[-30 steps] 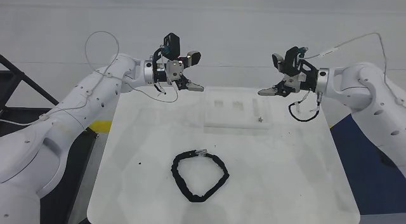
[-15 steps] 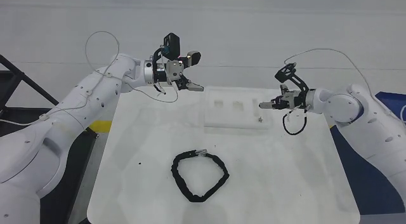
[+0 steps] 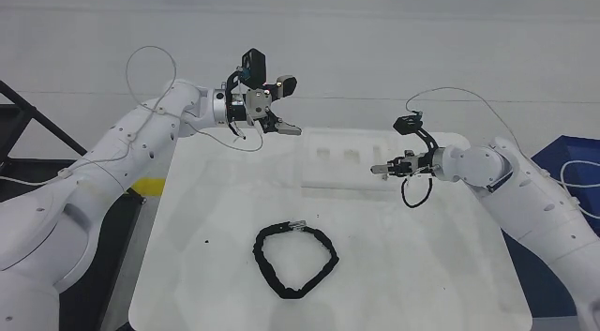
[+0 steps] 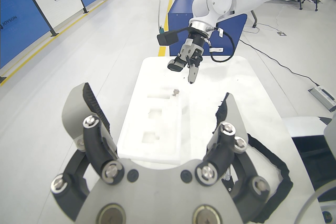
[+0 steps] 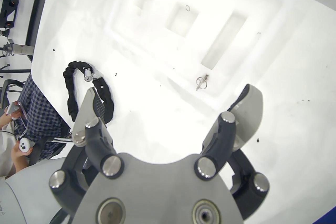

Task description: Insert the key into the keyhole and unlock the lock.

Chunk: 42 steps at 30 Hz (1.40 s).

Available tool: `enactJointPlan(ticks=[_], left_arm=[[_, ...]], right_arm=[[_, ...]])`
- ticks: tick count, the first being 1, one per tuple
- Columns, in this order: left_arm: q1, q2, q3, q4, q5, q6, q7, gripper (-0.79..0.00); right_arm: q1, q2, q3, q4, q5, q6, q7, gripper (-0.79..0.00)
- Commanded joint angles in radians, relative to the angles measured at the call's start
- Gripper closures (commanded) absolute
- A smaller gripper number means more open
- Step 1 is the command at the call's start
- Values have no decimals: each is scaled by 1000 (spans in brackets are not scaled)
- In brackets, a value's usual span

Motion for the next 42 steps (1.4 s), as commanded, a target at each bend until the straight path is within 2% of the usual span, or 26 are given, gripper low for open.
enactJointPlan(ticks=[1,4,29,34,42], left_arm=[[0,0,0,0,0,0,0,-785],[0,0,0,0,0,0,0,-785],[0,0,0,0,0,0,0,-785],[0,0,0,0,0,0,0,-785],[0,0,0,0,0,0,0,-785]], right_arm=[[-3,-10,-5,23,21,7,-10,-785],[-4,-26,-10,53,51,11,-30,-785],[-17,-30,-8,44,45,5,-27,-785],[6,-48,-31,60,-9,31,26,-785],[41,-103,-78,149,-20,62,44,-785]])
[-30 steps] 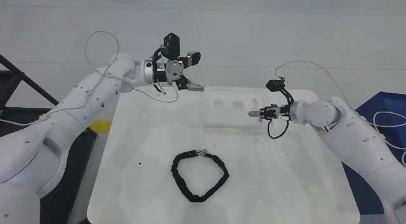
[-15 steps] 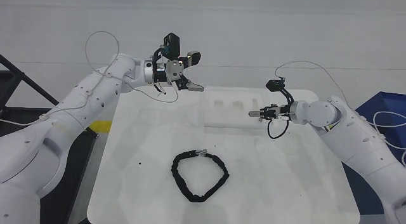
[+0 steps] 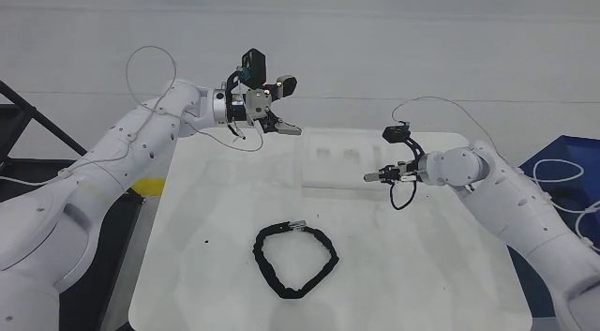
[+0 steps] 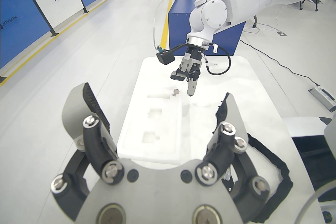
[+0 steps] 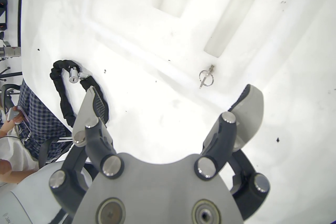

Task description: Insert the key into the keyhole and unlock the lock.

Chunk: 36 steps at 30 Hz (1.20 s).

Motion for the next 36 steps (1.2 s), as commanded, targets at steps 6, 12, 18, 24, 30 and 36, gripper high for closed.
enactJointPlan(ticks=[6,12,18,24,30,36], left_arm=[[0,0,0,0,0,0,0,-785],[0,0,0,0,0,0,0,-785],[0,0,0,0,0,0,0,-785],[0,0,0,0,0,0,0,-785],[0,0,0,0,0,0,0,-785],[0,0,0,0,0,0,0,-785]], right_arm=[[27,-46,-34,71,-22,13,-3,-785],[47,-75,-58,93,-88,77,-8,-659],[51,-88,-63,81,-147,125,-1,-385],[46,-86,-54,46,-218,185,16,-437],[27,-83,-39,16,-254,219,34,-363],[7,-86,-24,7,-260,218,45,-345]])
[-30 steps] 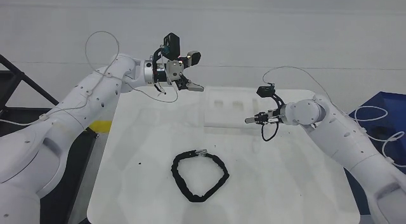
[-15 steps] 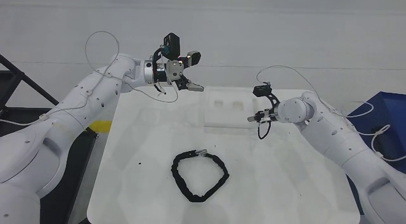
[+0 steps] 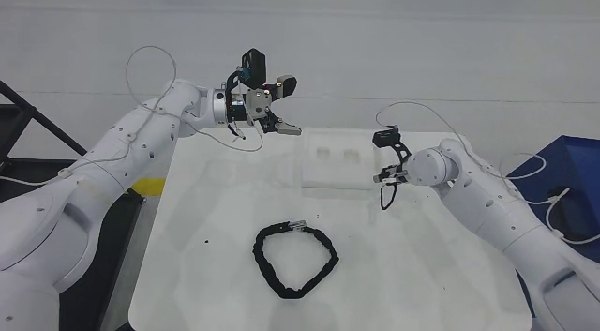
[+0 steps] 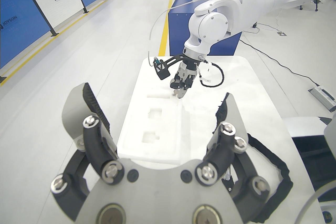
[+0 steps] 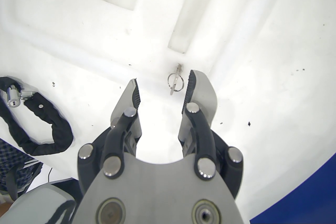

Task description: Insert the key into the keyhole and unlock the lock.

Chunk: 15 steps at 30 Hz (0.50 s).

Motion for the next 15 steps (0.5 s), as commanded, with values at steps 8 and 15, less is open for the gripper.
enactJointPlan(ticks=[8,15], left_arm=[[0,0,0,0,0,0,0,-785],[0,0,0,0,0,0,0,-785]], right_arm=[[-9,-11,18,26,-23,15,-10,-265],[-11,-25,23,44,-43,27,-18,-209]])
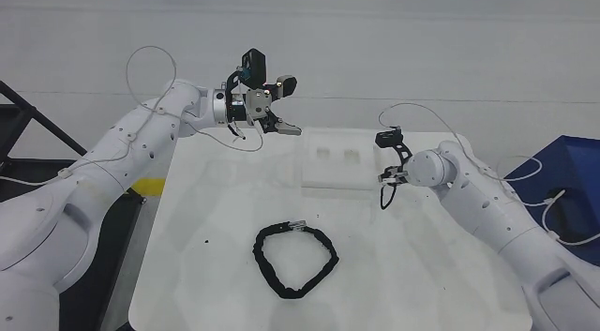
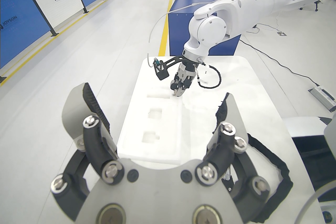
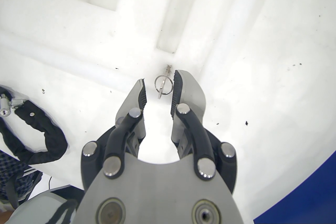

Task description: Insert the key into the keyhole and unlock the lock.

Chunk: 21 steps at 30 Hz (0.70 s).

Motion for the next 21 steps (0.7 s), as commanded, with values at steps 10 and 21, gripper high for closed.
enactJointPlan(ticks=[10,21], left_arm=[[0,0,0,0,0,0,0,-785],[0,0,0,0,0,0,0,-785]], right_arm=[[2,-29,5,52,-17,17,-22,-139],[8,-53,19,104,-31,20,-40,0]])
